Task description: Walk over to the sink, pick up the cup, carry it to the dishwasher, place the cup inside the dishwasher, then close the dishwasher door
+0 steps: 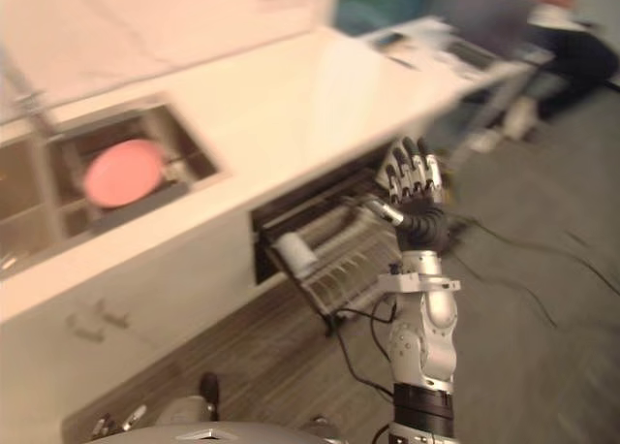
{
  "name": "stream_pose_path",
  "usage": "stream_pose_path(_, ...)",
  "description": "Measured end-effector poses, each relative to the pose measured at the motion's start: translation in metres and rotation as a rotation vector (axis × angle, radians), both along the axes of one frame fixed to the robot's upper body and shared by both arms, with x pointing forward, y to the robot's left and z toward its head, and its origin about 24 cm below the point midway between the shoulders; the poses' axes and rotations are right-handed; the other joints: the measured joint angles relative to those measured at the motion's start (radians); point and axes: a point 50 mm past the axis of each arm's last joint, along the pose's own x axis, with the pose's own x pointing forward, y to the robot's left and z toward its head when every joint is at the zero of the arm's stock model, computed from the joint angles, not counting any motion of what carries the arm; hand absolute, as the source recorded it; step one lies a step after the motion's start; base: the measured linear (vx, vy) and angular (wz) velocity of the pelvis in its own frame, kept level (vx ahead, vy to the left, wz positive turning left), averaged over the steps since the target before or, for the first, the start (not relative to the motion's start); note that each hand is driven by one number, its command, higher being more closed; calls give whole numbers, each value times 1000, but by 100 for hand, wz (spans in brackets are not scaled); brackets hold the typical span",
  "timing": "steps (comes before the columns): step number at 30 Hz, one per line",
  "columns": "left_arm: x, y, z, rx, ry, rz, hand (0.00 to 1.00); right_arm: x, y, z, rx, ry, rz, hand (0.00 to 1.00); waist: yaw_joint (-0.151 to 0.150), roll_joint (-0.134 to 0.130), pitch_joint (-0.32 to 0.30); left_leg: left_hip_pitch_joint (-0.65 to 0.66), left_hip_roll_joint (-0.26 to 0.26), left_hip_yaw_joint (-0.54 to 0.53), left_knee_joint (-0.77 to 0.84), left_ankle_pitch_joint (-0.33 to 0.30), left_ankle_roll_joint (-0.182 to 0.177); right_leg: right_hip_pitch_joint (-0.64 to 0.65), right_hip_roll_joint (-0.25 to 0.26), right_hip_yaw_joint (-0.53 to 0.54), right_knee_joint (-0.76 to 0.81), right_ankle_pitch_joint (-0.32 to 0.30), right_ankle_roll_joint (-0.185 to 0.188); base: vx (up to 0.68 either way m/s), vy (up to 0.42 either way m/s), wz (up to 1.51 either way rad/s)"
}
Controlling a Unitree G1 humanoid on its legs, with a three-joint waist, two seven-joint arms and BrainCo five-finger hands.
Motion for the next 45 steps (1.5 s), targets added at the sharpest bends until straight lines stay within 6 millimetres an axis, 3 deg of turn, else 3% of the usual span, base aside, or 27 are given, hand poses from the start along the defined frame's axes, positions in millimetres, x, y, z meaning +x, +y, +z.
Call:
stream_pose_path(1,-1,-1,-1,-10,2,9,0,0,-3,2,-1,-7,-14,0,3,12,-4,-14,22,79,22,-3,1,9,-6,-47,5,-3,4,26,159,228)
stream_pose_path(2,-6,-7,-3,-34,16,29,0,4,-4,9,-7,-32,-27,0,6,42,-6,-23,49,183,42,12,-10,21,-14,-107,29,-6,15,83,241,176)
stream_pose_path(3,-21,-14,-5,-59,56,50,0,8,-4,14,-19,-54,-26,0,7,74,-7,-30,49,191,43,84,-27,38,-16,-126,46,-7,23,111,248,155)
stream_pose_path(4,-25,-15,-6,-65,72,56,0,10,-3,12,-15,-50,-22,0,8,73,-4,-32,34,178,48,91,-49,48,-27,-119,48,-8,27,101,263,122)
stream_pose_path(6,-38,-14,-6,-66,103,77,0,19,10,8,11,-38,25,0,29,48,-6,-33,-28,137,49,72,-28,80,-67,-60,35,-18,41,61,233,77)
stream_pose_path(8,-39,-12,-6,-62,103,102,0,25,28,9,17,-50,87,0,43,15,-2,-34,-52,135,47,60,-23,83,-86,-37,30,-20,66,17,171,21)
stream_pose_path(9,-39,-14,-6,-67,102,107,0,28,42,11,27,-64,132,0,51,-8,-5,-27,-67,139,47,41,-29,84,-104,-30,38,-22,68,3,163,-3)
stream_pose_path(11,-38,-15,-6,-70,95,106,0,30,50,14,21,-74,143,0,52,-23,-6,-17,-84,140,50,19,-26,84,-129,-21,66,-28,56,8,131,-3)
stream_pose_path(12,-37,-14,-6,-68,92,97,0,30,51,13,23,-73,138,0,45,-24,-5,-8,-95,133,47,5,-23,80,-160,-19,133,-36,38,20,148,25)
stream_pose_path(13,-33,-16,-6,-72,85,77,0,29,49,11,20,-61,119,0,29,-21,-6,-8,-98,112,45,-1,-18,48,-205,6,266,-42,-4,23,167,41)
stream_pose_path(15,-24,-18,-6,-61,70,1,0,27,44,8,19,-41,69,0,13,-6,-9,3,-106,69,24,-4,-13,-67,-258,181,506,-5,-138,30,190,60)
stream_pose_path(16,-15,-15,-5,-45,58,-55,0,23,40,5,26,-27,40,0,-5,-5,-4,12,-109,5,-2,-3,-14,-130,-224,335,596,-104,-88,29,139,82)
stream_pose_path(18,-1,-5,-2,-11,37,-114,0,14,37,5,36,-22,-1,0,-18,-31,6,40,-127,-46,-71,8,-31,-171,-136,437,577,-215,-48,56,32,107)
stream_pose_path(19,4,1,-1,4,29,-132,0,10,35,10,34,-42,-25,0,-18,-57,7,59,-143,-58,-102,23,-49,-187,-104,453,519,-248,-48,81,-9,93)
stream_pose_path(21,7,5,1,17,28,-157,0,3,30,20,29,-94,-51,0,-19,-74,0,74,-165,-56,-128,63,-40,-211,-69,482,402,-252,-50,75,-51,72)
stream_pose_path(23,8,7,2,27,23,-194,0,-2,25,24,26,-122,-77,0,-29,-88,-10,86,-204,-60,-160,70,-51,-245,-52,555,319,-192,-65,79,-33,73)
stream_pose_path(24,10,11,4,37,17,-209,0,-4,19,23,28,-116,-102,0,-40,-116,-19,78,-212,-70,-109,76,-50,-247,-68,581,321,-186,-43,137,-40,47)
stream_pose_path(25,12,9,4,33,13,-215,0,-4,18,24,28,-119,-108,0,-34,-92,-16,63,-207,-90,-74,62,-25,-250,-63,587,330,-188,-39,169,-58,10)
stream_pose_path(26,9,2,2,15,19,-225,0,-6,16,23,26,-114,-118,0,-32,-74,-17,76,-202,-79,-93,60,-21,-236,-48,592,296,-165,-51,110,-31,-29)
stream_pose_path(27,5,1,2,11,26,-224,0,-9,13,20,21,-101,-129,0,-39,-63,-21,85,-200,-77,-126,73,-21,-216,-31,592,234,-130,-39,85,-6,-27)
stream_pose_path(30,10,2,3,35,14,-265,0,-12,8,20,22,-92,-169,0,-49,-66,-18,111,-186,-54,-156,77,-24,-167,0,610,130,-78,-41,71,2,-26)
stream_pose_path(35,17,2,5,58,-6,-308,0,-12,7,21,-24,-74,-210,0,-66,-67,-22,130,-177,-30,-157,65,-24,-149,14,635,110,-76,-43,33,-16,-17)
stream_pose_path(38,17,1,5,67,-8,-328,0,-11,3,19,-76,-32,-236,0,-75,-56,-24,125,-170,-25,-150,59,-20,-151,22,640,105,-76,-43,23,-16,-3)
stream_pose_path(42,21,-3,6,72,-32,-364,0,-14,-9,14,-110,28,-288,0,-72,-31,-24,4,-116,-36,87,-36,-23,-163,44,642,94,-62,-45,50,-31,-1)
stream_pose_path(45,22,-5,6,66,-38,-360,0,-14,-15,17,-162,46,-335,0,-65,-19,-29,9,-120,-63,67,-21,-29,-157,48,647,57,-37,-40,7,-22,-5)
